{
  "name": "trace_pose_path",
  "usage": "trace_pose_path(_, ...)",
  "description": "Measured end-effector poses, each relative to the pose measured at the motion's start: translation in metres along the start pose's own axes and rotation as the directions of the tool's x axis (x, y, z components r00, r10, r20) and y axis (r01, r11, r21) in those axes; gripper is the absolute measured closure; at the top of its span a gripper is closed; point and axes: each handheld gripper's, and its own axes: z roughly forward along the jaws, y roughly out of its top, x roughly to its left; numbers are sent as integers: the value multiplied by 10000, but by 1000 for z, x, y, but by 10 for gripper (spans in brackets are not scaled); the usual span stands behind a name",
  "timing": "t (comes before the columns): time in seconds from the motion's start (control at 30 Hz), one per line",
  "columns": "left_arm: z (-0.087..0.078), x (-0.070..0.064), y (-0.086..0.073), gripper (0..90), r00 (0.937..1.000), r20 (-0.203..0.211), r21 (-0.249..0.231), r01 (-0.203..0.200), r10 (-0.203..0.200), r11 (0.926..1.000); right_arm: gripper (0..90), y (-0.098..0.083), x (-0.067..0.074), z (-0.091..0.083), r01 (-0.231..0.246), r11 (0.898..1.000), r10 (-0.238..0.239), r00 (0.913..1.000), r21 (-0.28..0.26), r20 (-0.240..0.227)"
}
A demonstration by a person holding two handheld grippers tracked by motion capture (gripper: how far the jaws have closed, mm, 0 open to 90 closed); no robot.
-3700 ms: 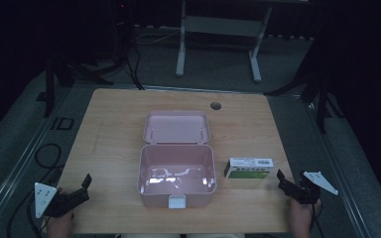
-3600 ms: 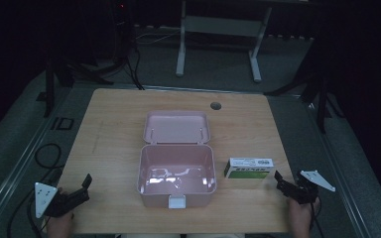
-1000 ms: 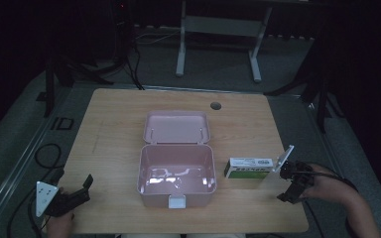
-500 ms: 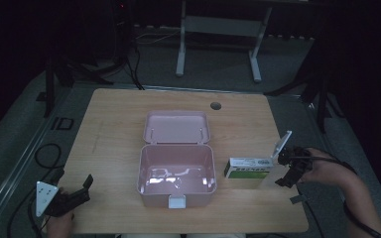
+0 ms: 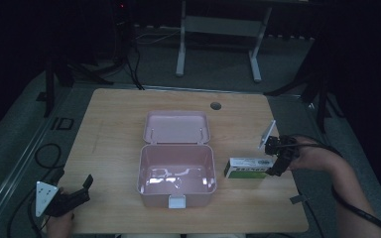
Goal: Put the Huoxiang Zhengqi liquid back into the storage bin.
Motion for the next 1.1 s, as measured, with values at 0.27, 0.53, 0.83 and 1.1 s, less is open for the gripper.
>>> trace_pose_path(0.27,0,0,0,3,10000,15,15,-10,10,10000,323,17,3,3,1788,9837,-1777,9828,-187,498)
trace_pose_path(0.53,0,0,0,3,10000,30,9,-9,9,10000,420,34,4,12,2907,9568,-2899,9560,-97,453)
trace_pose_path(0.83,0,0,0,4,10000,35,13,-17,16,10000,489,42,2,31,3526,9354,-3534,9349,282,320)
trace_pose_path(1.1,0,0,0,3,10000,43,21,-30,30,10000,545,43,-3,46,3402,9397,-3402,9403,349,-67)
